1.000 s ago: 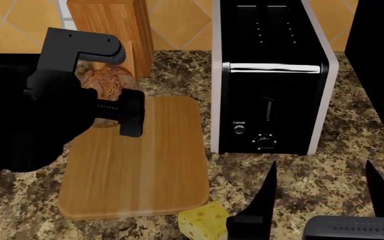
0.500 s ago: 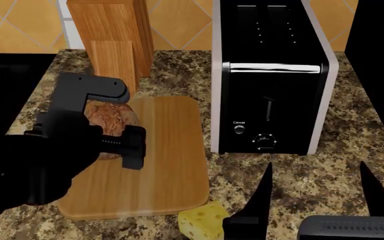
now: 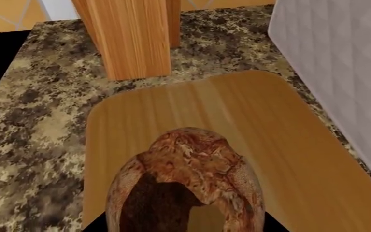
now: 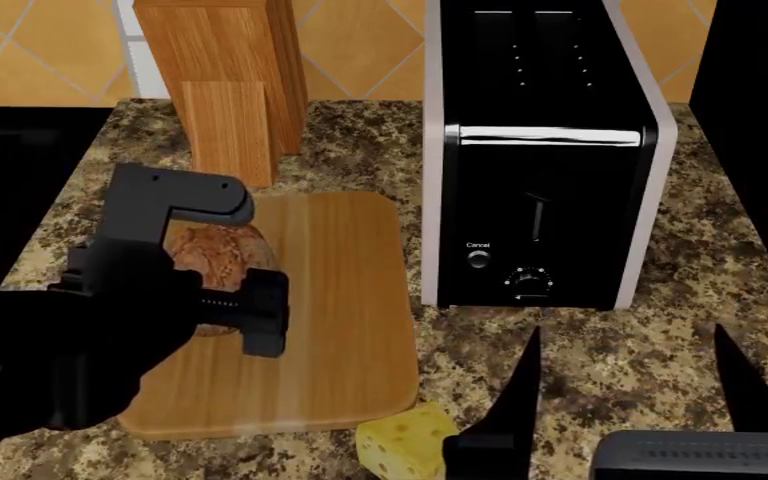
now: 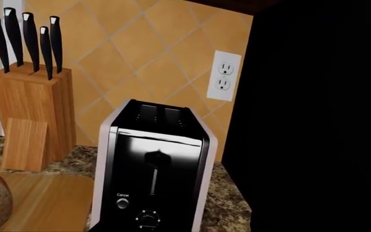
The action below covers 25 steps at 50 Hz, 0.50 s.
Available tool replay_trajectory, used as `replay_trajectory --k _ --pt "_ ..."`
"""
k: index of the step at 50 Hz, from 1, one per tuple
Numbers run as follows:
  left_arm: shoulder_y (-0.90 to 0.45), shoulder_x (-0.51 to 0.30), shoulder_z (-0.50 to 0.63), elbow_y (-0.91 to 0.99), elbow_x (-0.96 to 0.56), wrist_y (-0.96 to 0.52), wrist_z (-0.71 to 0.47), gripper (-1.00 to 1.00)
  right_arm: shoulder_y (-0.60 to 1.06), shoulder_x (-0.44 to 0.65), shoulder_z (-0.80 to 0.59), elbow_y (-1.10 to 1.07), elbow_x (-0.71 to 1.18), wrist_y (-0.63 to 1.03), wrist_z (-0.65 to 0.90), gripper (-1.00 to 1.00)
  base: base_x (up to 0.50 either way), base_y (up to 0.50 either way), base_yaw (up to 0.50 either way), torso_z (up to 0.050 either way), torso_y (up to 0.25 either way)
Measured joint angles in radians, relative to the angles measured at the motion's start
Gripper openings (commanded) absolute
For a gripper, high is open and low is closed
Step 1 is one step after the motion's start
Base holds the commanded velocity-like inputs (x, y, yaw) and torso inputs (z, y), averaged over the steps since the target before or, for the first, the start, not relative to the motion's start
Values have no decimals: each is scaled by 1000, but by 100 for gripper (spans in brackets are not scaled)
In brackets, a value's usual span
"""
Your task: Place the bread and cheese on the cutting board.
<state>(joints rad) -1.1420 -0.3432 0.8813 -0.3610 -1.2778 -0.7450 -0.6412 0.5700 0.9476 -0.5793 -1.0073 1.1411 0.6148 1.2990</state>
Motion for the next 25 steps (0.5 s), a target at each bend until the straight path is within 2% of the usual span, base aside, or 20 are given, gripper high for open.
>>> replay_trajectory --k 25 --pt "-42 -35 -24 109 -88 -53 -82 100 9 -12 -15 6 -2 3 -5 100 0 0 0 0 0"
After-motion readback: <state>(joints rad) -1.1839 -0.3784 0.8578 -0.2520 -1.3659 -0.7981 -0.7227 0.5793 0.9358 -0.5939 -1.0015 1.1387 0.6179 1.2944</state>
